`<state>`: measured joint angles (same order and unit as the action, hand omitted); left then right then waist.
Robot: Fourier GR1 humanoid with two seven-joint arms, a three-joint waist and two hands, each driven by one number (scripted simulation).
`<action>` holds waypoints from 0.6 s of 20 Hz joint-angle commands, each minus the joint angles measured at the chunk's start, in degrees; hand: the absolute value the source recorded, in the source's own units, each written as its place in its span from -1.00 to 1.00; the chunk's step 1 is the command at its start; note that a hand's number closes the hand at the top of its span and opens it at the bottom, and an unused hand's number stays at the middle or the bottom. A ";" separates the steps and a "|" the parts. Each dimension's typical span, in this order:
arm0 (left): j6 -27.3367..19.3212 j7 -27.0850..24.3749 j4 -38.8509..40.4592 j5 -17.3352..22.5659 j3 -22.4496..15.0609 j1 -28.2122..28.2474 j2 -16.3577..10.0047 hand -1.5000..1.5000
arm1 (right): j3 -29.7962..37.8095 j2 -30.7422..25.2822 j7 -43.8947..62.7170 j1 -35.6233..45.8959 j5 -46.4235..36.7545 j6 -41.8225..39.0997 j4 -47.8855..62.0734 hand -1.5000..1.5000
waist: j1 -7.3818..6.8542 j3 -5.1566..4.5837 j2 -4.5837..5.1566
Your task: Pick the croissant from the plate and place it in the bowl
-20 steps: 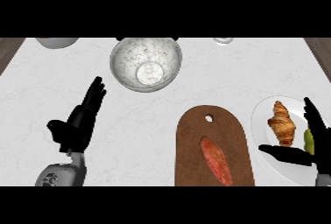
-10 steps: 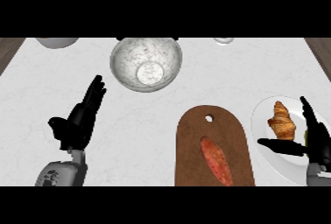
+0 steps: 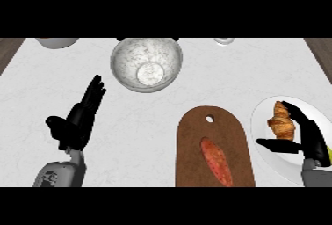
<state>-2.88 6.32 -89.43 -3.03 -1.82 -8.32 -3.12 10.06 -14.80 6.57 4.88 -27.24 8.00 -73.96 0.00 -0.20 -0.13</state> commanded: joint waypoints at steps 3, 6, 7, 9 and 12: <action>0.08 -2.84 3.76 -0.41 0.59 -1.33 0.25 0.00 | -6.22 -0.03 -3.75 0.99 -6.84 0.12 2.51 1.00 | -0.07 0.19 0.20; 0.62 -1.32 -0.47 -0.10 0.23 1.28 -0.23 0.00 | -7.31 0.97 -3.36 -2.51 -7.17 -0.53 -1.58 1.00 | 0.02 0.19 0.08; -0.02 -2.17 1.72 -0.59 -0.99 0.76 1.51 0.00 | -3.89 -0.58 -10.29 1.30 -4.34 -0.38 8.51 1.00 | -0.24 0.23 0.23; 0.54 -3.98 2.08 -0.21 -0.05 1.31 0.82 0.00 | -4.21 0.44 -5.87 2.13 -4.19 -1.12 3.20 1.00 | -0.08 0.20 0.15; 0.09 -1.37 -2.06 -0.93 -0.99 3.51 0.65 0.00 | -5.27 2.65 -8.60 -0.07 -4.36 0.42 2.98 1.00 | -0.27 0.22 0.10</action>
<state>-2.81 4.18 -88.44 -3.66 -1.90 -7.41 -2.62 6.17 -15.40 0.10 4.81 -31.18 6.38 -73.51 0.27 -0.92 -0.61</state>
